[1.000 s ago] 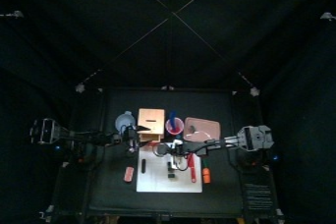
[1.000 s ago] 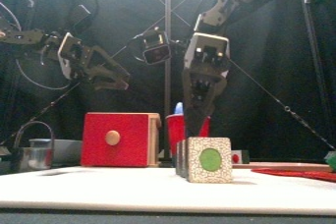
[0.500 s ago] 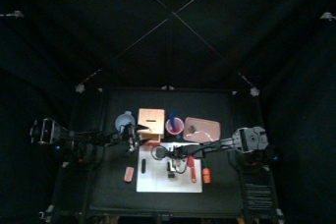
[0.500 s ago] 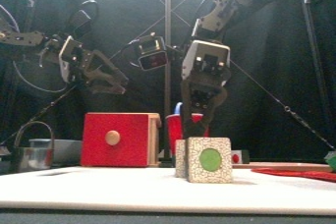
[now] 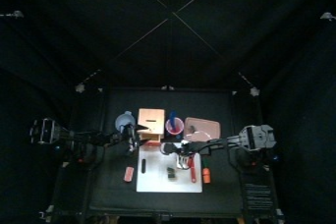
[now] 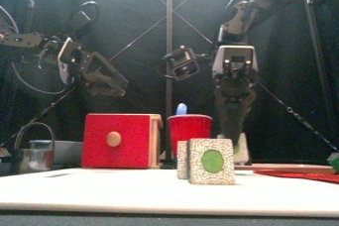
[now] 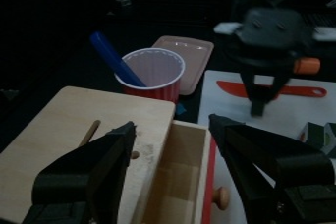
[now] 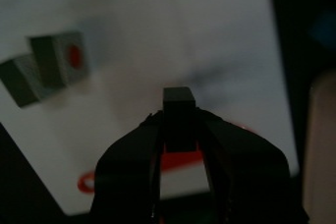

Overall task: Place sushi on board then cut the sushi with the knife then place the pieces on the plate
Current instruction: Place the 4 sushi pieces on the plate

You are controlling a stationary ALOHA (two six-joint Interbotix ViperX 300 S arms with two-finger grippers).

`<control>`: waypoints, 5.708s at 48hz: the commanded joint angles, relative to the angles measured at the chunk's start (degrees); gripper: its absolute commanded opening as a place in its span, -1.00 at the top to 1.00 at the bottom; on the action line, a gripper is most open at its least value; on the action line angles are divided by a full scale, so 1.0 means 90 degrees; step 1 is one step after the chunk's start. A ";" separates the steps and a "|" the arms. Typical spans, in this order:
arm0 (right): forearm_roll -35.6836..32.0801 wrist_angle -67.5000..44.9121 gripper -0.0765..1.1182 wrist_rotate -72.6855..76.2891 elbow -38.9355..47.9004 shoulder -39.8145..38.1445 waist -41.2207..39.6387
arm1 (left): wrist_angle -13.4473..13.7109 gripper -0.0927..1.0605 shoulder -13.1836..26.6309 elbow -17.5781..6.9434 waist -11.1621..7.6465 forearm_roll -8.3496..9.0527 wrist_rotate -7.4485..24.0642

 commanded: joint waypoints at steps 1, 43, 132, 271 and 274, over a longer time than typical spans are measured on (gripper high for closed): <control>-0.0400 -0.0078 0.01 0.0967 0.0869 -0.1025 -0.0771 | -0.0029 -0.79 -0.0039 -0.0068 0.0000 0.0020 0.0010; -0.1865 -0.0713 -0.46 0.3535 0.0596 -0.0566 -0.1924 | -0.0029 -0.79 -0.0039 0.0029 -0.0010 0.0078 0.0000; -0.0361 -0.0352 -0.08 0.0527 -0.1777 0.1504 0.1631 | -0.0029 -0.79 -0.0039 0.0010 -0.0107 -0.0430 -0.0039; -0.3320 -0.2178 -0.15 0.4072 -0.1426 0.2158 0.3066 | -0.0029 -0.79 -0.0049 -0.0146 -0.0117 -0.0352 -0.0010; -0.3311 -0.1904 0.14 0.4072 -0.1357 0.2012 0.3027 | -0.0029 -0.79 -0.0039 -0.0137 -0.0107 -0.0352 0.0000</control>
